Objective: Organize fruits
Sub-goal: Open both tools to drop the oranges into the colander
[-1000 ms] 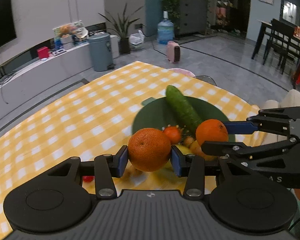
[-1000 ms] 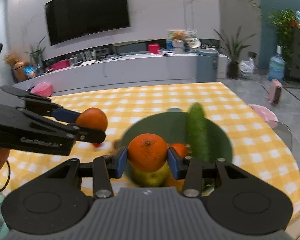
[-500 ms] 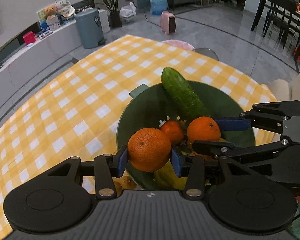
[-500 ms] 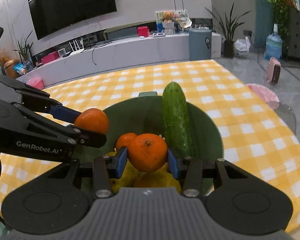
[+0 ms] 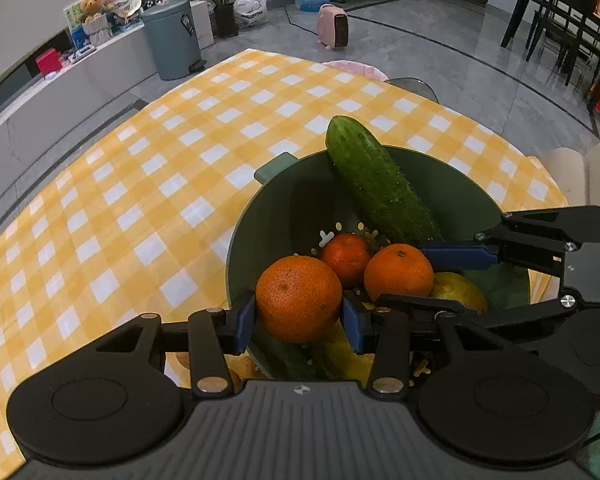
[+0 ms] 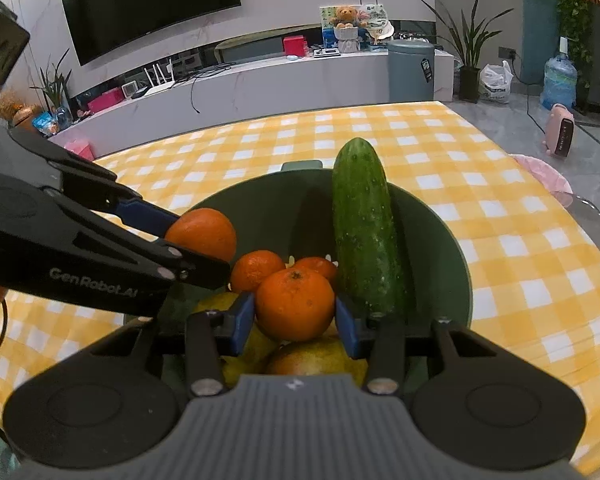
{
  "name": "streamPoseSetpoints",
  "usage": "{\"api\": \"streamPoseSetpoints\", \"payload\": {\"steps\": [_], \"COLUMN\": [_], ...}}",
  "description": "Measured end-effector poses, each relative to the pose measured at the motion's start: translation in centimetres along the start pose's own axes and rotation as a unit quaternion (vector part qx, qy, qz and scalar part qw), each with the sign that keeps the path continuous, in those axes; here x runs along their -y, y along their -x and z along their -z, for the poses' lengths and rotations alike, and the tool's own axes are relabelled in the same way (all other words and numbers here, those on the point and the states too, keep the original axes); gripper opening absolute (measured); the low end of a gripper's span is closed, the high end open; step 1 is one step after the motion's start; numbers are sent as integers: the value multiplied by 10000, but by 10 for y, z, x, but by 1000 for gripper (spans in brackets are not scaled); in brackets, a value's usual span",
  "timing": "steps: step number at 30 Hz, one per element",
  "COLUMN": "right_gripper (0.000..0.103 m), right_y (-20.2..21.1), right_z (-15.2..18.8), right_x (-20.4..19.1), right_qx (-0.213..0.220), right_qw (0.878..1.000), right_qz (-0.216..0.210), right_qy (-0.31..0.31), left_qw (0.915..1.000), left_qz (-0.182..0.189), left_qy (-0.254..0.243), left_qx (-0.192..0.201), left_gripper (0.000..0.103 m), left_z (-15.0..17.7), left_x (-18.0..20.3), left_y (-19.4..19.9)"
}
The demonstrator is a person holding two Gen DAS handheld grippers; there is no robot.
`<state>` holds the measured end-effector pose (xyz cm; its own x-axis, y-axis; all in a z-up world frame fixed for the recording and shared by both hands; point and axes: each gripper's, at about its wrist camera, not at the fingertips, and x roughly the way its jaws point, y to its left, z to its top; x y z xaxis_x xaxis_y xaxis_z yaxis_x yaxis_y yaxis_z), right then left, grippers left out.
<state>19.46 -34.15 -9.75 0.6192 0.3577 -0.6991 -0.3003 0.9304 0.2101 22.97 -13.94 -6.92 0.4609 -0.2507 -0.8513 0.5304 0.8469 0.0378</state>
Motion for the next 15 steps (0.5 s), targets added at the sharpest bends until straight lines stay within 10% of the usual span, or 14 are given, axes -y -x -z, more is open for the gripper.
{"api": "streamPoseSetpoints", "payload": {"steps": [15], "right_gripper": [43], "right_y": [1], "right_z": [1], "right_x": [2], "right_qx": [48], "right_qw": [9999], "right_qz": [42], "right_qy": [101], "left_qw": [9998], "left_qz": [-173], "left_qy": [-39], "left_qx": [-31], "left_gripper": [56], "left_z": [1], "left_x": [6], "left_y": [-6]}}
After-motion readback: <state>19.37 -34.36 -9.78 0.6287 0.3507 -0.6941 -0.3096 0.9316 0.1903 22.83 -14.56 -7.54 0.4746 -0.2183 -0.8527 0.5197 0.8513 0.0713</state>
